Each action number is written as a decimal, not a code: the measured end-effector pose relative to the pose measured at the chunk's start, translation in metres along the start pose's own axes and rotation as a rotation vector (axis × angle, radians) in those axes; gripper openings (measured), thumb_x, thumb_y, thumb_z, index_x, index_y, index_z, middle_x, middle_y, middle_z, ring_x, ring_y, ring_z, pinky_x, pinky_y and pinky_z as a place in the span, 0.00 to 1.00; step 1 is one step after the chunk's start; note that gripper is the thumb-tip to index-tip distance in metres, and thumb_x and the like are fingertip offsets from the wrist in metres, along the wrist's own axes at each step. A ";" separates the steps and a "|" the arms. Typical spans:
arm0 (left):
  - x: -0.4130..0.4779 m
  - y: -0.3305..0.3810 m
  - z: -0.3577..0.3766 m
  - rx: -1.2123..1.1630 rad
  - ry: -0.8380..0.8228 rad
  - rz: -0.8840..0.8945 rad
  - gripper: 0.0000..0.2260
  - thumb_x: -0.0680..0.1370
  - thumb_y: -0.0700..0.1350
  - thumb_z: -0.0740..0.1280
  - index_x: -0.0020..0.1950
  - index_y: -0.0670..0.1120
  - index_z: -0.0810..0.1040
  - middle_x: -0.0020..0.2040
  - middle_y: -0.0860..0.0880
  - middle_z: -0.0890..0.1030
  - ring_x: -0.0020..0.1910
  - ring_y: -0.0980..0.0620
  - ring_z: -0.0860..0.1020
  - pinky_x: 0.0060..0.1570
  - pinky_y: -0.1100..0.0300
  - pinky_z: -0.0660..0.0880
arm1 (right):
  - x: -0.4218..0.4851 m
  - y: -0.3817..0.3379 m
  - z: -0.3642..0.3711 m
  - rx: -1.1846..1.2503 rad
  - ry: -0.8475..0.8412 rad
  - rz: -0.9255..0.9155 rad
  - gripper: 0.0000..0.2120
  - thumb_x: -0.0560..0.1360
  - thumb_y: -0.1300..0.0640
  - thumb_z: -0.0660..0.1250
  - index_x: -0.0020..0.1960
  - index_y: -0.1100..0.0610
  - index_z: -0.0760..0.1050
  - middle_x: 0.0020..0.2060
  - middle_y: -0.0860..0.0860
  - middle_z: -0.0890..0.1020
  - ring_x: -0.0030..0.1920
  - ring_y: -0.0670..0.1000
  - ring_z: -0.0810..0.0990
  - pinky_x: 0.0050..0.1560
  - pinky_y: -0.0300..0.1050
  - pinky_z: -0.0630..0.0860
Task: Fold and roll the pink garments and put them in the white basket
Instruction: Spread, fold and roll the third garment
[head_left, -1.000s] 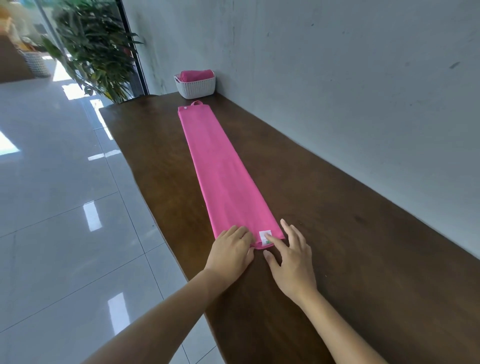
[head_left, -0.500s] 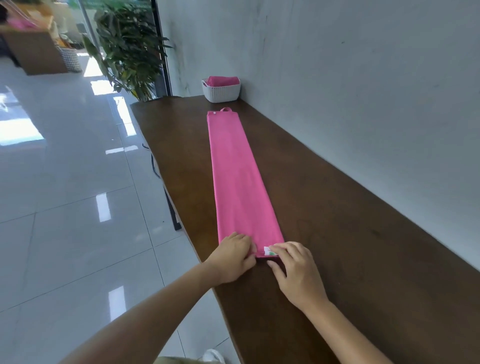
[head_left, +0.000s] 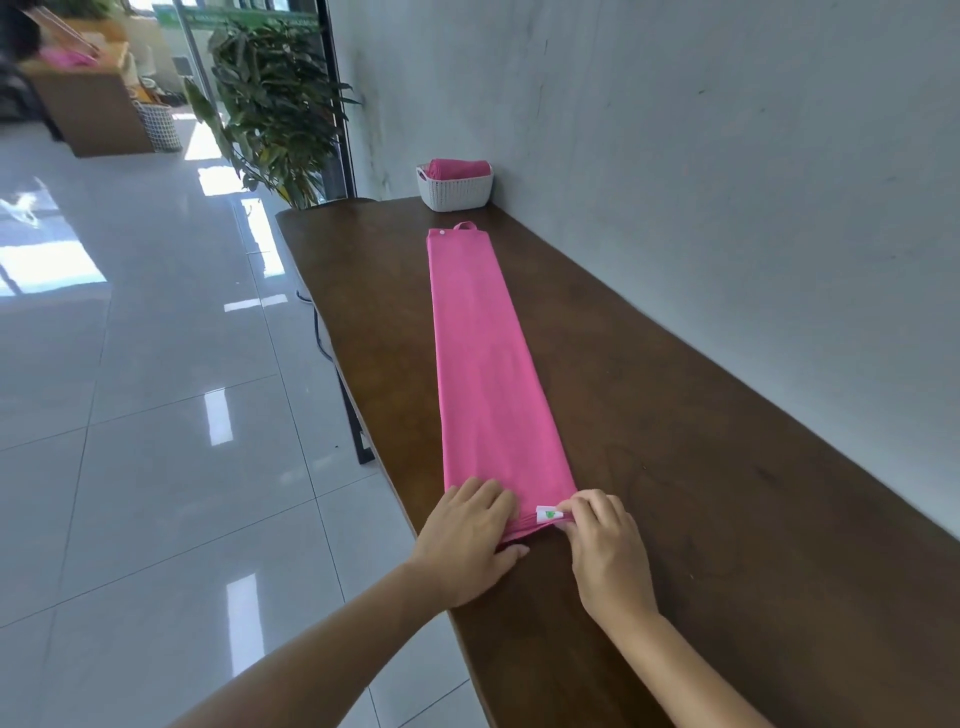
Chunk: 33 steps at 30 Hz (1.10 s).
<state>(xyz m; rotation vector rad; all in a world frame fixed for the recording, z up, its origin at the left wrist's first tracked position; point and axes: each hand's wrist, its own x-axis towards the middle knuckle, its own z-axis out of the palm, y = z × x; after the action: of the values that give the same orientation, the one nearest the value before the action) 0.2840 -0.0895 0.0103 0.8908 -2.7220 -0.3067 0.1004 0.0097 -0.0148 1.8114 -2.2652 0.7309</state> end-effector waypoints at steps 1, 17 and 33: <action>-0.003 -0.001 0.003 0.016 0.024 -0.001 0.15 0.82 0.61 0.59 0.60 0.52 0.71 0.57 0.55 0.74 0.56 0.54 0.71 0.61 0.58 0.70 | 0.001 -0.001 -0.001 0.010 0.006 0.016 0.08 0.74 0.56 0.75 0.53 0.53 0.80 0.49 0.47 0.80 0.49 0.47 0.78 0.48 0.41 0.80; 0.004 -0.005 -0.008 -0.098 0.138 -0.434 0.15 0.79 0.64 0.64 0.42 0.54 0.71 0.42 0.58 0.76 0.45 0.56 0.71 0.46 0.60 0.66 | 0.041 0.001 -0.029 0.247 -0.349 0.313 0.05 0.81 0.47 0.66 0.50 0.48 0.73 0.47 0.41 0.78 0.44 0.42 0.75 0.48 0.41 0.73; 0.006 -0.008 0.005 0.195 0.347 0.017 0.07 0.77 0.49 0.73 0.47 0.48 0.77 0.40 0.53 0.78 0.36 0.52 0.76 0.27 0.59 0.73 | 0.023 -0.004 -0.015 0.013 -0.085 -0.300 0.09 0.73 0.64 0.73 0.52 0.55 0.80 0.44 0.47 0.81 0.44 0.46 0.79 0.48 0.37 0.78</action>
<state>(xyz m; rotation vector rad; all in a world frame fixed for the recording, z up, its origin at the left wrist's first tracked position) 0.2821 -0.0991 0.0047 0.8758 -2.4616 0.1117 0.0957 -0.0044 0.0089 2.1605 -1.9727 0.6263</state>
